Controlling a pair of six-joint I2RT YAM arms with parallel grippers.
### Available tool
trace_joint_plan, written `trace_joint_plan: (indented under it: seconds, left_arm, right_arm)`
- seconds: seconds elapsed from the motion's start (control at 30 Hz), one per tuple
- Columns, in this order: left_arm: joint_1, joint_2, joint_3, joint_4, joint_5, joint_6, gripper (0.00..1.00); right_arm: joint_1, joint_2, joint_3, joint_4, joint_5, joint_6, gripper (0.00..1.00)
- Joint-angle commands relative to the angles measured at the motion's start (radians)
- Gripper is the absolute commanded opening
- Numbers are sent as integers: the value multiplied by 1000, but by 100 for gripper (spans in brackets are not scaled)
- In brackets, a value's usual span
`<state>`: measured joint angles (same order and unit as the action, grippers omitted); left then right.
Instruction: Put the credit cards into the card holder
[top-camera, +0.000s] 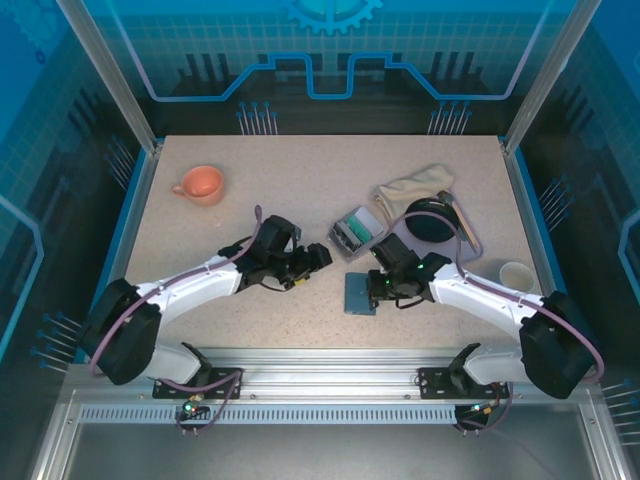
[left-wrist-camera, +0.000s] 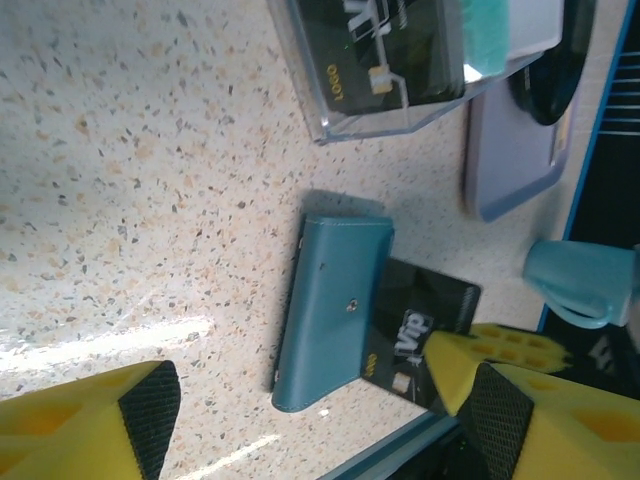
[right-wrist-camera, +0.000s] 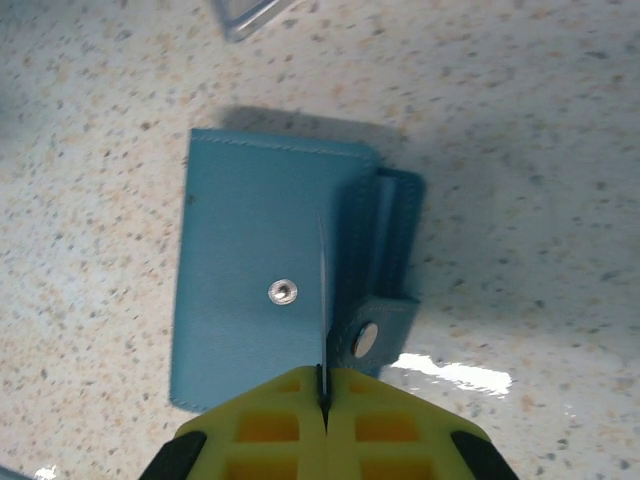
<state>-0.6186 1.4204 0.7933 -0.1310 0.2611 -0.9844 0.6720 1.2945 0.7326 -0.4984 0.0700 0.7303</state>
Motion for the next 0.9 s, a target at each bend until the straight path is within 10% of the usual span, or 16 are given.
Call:
trace_joint_plan:
  seconds: [0.0, 0.87]
  left_arm:
    - [-27, 48, 67, -7, -4, 34, 79]
    - [-167, 380, 236, 32, 49, 27, 63]
  right_arm:
    - [-33, -17, -25, 18, -23, 12, 0]
    - [-163, -33, -127, 204, -249, 56, 0]
